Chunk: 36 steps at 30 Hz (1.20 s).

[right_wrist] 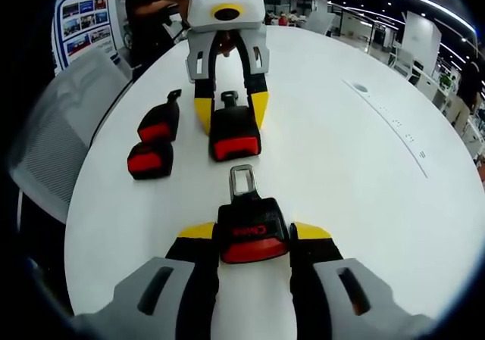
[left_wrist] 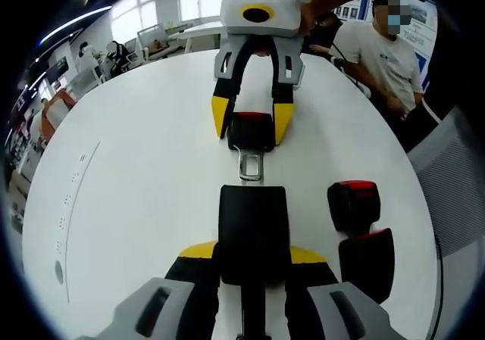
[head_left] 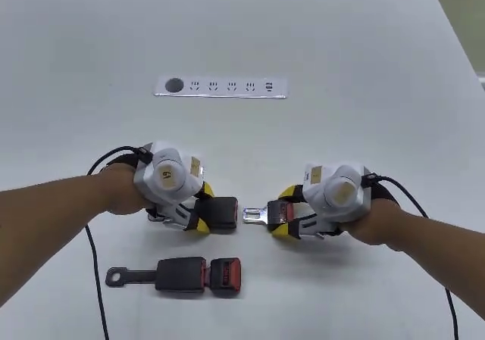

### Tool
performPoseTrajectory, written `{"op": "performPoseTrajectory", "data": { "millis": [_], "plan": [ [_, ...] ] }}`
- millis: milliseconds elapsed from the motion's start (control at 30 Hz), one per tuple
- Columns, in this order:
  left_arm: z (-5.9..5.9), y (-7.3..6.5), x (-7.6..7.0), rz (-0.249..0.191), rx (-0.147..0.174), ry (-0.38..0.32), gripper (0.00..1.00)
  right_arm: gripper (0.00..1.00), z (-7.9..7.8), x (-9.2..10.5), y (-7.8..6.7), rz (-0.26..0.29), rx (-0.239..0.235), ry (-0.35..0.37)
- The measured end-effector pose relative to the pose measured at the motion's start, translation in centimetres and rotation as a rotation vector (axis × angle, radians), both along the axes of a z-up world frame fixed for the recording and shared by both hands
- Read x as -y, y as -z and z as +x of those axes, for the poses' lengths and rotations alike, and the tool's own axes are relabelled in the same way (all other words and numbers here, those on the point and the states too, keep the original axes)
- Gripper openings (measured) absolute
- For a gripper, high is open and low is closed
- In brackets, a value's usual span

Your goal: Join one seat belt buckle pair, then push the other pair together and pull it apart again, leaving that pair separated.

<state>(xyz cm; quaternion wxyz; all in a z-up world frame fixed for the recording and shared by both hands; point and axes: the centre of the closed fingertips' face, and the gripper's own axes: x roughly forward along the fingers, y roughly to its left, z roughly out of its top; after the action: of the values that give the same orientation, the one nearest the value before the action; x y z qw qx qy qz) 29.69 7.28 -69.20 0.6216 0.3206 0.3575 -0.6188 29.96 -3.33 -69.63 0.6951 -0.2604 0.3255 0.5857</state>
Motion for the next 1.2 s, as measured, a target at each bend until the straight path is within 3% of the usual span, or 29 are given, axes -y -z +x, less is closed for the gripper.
{"op": "performPoseTrajectory", "data": {
  "millis": [500, 1200],
  "plan": [
    [0.1, 0.3, -0.2, 0.01, -0.001, 0.005, 0.33, 0.34, 0.0, 4.1, 0.2, -0.018, -0.007, 0.026],
    [0.0, 0.0, 0.0, 0.01, -0.003, 0.009, 0.33, 0.35, -0.9, 7.3, -0.2, -0.027, -0.01, 0.043]
  ]
}}
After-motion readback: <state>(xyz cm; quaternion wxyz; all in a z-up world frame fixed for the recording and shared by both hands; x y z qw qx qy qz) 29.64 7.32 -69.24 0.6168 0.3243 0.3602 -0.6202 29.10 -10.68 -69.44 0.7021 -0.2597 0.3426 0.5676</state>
